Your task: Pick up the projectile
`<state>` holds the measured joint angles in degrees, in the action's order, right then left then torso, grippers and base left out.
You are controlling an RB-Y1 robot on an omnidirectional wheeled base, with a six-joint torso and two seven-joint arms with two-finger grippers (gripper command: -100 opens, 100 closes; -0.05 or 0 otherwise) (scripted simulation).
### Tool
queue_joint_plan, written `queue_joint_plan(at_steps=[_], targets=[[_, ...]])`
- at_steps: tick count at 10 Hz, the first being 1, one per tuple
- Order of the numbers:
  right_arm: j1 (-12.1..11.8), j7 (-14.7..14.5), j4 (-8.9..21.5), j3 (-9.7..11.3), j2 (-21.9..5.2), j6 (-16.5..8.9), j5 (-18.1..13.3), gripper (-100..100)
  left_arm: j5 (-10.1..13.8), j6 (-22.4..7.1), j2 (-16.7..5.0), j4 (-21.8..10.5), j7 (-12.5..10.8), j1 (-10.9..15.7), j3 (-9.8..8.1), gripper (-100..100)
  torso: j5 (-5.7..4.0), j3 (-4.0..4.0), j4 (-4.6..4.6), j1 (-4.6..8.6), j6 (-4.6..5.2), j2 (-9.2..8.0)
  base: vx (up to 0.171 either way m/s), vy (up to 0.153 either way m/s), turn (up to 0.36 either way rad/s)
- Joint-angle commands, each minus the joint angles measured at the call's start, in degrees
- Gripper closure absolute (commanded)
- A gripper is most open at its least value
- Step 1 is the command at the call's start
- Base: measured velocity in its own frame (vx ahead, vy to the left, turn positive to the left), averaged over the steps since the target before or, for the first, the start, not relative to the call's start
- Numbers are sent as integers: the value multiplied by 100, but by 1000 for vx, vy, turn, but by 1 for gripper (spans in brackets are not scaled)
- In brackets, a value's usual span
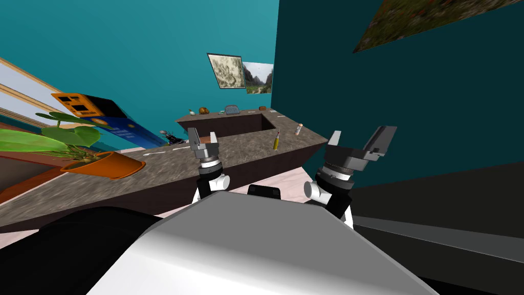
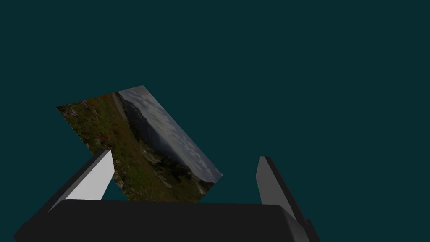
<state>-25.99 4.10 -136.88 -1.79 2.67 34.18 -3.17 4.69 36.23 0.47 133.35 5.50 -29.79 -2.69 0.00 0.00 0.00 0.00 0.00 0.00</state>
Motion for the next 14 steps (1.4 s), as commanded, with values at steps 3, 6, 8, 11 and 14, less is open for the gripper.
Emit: queue_joint_plan(at_steps=[3,6,8,11,14], targets=[[78,-129,196,-50,-550,-156,-137,-100,0,0,0,0,0,0,0,0,2,4,-1,-8,-1,-7,-22,27,15],[206,-350,527,-138,-961,-424,-377,-100,0,0,1,0,0,0,1,0,5,7,-3,-25,-1,-12,-39,67,21],[314,-543,808,-216,-1178,-659,-590,-100,0,0,1,0,0,1,1,0,7,12,-5,-31,-1,-22,-71,86,31],[503,-883,1300,-356,-1453,-1071,-969,-100,0,0,1,0,0,1,1,0,8,22,-8,-36,-1,-38,-99,98,37],[643,-1131,1655,-458,-1613,-1369,-1244,-100,0,0,1,0,0,1,1,0,11,18,-7,-47,0,-30,-71,114,29]])
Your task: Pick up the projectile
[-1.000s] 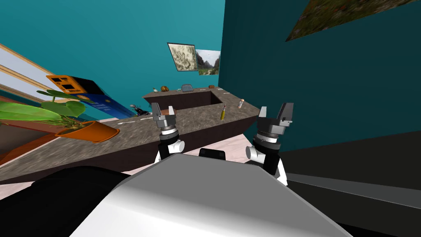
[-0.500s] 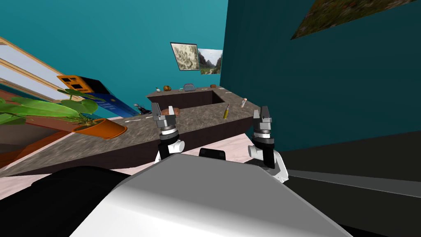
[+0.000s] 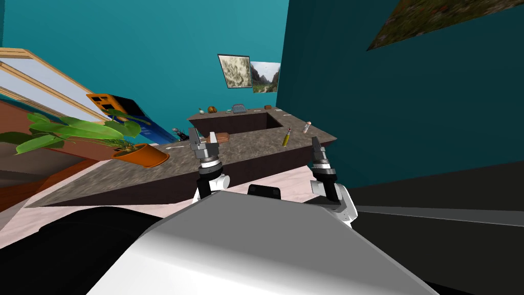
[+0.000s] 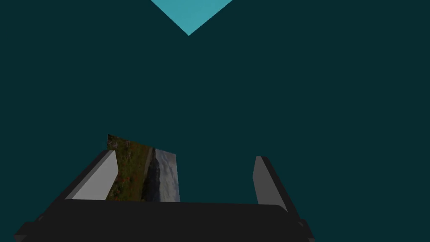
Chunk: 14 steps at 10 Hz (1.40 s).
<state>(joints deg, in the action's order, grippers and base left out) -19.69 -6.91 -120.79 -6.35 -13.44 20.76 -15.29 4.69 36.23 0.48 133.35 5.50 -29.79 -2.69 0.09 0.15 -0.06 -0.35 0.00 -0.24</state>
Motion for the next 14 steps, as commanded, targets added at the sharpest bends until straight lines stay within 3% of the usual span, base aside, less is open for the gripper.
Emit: queue_joint_plan(at_steps=[1,3,4,9,14], targets=[[88,-158,230,-55,-78,-179,-172,-100,0,0,0,0,0,0,0,0,0,0,0,0,0,0,-48,72,29],[245,-416,573,-163,-213,-481,-452,-100,0,0,0,0,0,0,0,0,-2,-3,2,8,0,5,-52,99,58],[245,-416,605,-163,-213,-481,-452,-100,0,0,0,0,0,0,0,0,0,-3,2,-7,-1,5,-41,95,9],[691,-1051,1510,-433,-458,-1183,-1091,-100,0,0,0,0,0,0,0,0,1,-8,3,-3,-1,15,-40,97,64],[995,-1407,2119,-588,-542,-1543,-1404,-100,0,0,0,0,0,-1,0,0,-2,-20,7,9,0,35,11,65,54]])
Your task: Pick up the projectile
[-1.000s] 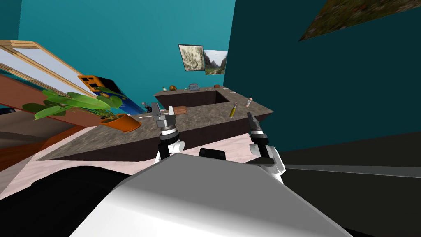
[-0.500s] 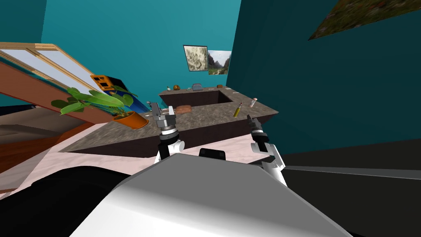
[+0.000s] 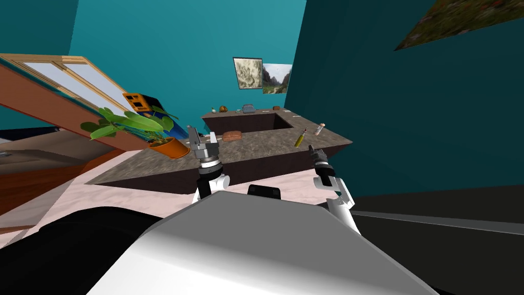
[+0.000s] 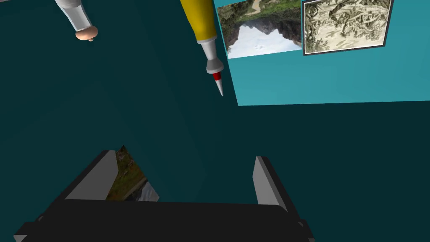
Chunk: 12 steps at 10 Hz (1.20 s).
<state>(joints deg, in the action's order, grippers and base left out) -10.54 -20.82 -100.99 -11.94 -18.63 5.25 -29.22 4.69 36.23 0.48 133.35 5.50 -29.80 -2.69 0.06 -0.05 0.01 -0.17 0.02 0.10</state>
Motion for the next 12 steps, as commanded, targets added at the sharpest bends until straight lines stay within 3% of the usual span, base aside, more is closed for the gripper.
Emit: queue_joint_plan(at_steps=[1,5,6,12], targets=[[185,-128,286,-79,-45,-99,-104,-100,0,0,0,0,0,0,0,0,0,0,0,0,0,0,28,41,62],[505,-449,846,-224,-98,-391,-344,-100,0,0,0,0,0,0,0,0,-3,-1,1,10,-1,3,43,37,69],[505,-449,854,-224,-98,-391,-344,-100,0,0,0,0,0,0,0,0,-1,-5,2,4,-1,10,50,27,39],[1093,-991,1758,-482,-213,-845,-705,-100,0,0,0,0,0,-1,0,0,-3,-12,5,13,0,20,75,26,90]])
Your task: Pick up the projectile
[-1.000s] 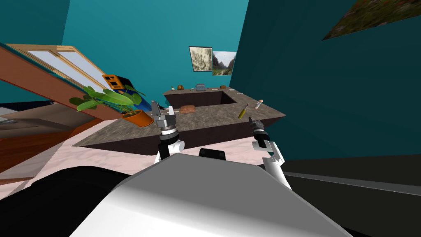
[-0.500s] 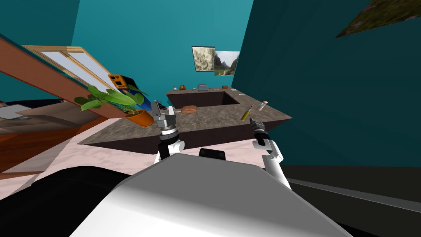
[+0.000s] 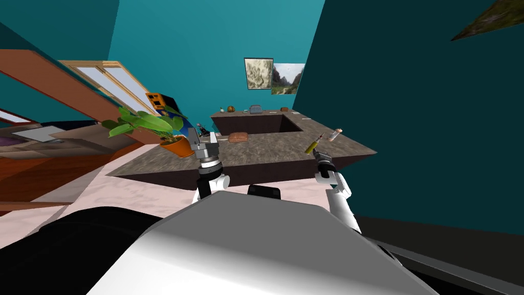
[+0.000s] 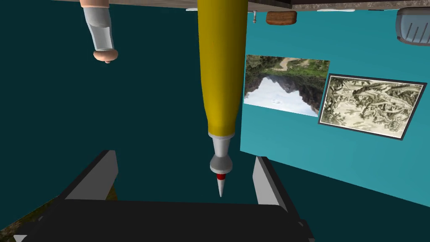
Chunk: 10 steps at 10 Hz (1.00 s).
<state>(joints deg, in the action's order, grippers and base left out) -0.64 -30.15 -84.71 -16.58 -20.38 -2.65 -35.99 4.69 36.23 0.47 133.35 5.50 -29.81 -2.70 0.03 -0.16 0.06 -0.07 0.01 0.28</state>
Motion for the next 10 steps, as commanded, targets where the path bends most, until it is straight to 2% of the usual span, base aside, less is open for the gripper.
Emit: queue_joint_plan(at_steps=[1,4,5,6,7,8,10], targets=[[184,-133,251,-54,-58,-114,-75,-100,0,0,0,0,0,0,0,0,0,0,0,0,0,0,79,23,80],[480,-399,668,-180,-168,-325,-251,-100,0,0,0,0,0,0,0,0,1,-2,0,-3,-1,4,88,28,101],[538,-447,738,-198,-198,-360,-284,-100,0,0,0,0,0,0,0,0,1,-4,2,-3,1,7,95,26,91],[491,-399,677,-175,-189,-334,-249,-100,0,0,0,0,0,0,0,0,1,-4,1,-2,1,6,15,-4,32],[502,-412,689,-177,-194,-345,-253,0,0,0,0,0,0,0,0,0,-1,9,-3,6,4,-17,0,0,0],[472,-517,974,-328,-415,-101,-5,-100,0,0,0,0,0,0,0,0,-1,16,-6,8,4,-28,0,43,205],[472,-517,1058,-328,-415,-101,-5,-100,0,0,0,0,0,1,0,0,2,18,-7,-10,4,-32,4,42,43]])
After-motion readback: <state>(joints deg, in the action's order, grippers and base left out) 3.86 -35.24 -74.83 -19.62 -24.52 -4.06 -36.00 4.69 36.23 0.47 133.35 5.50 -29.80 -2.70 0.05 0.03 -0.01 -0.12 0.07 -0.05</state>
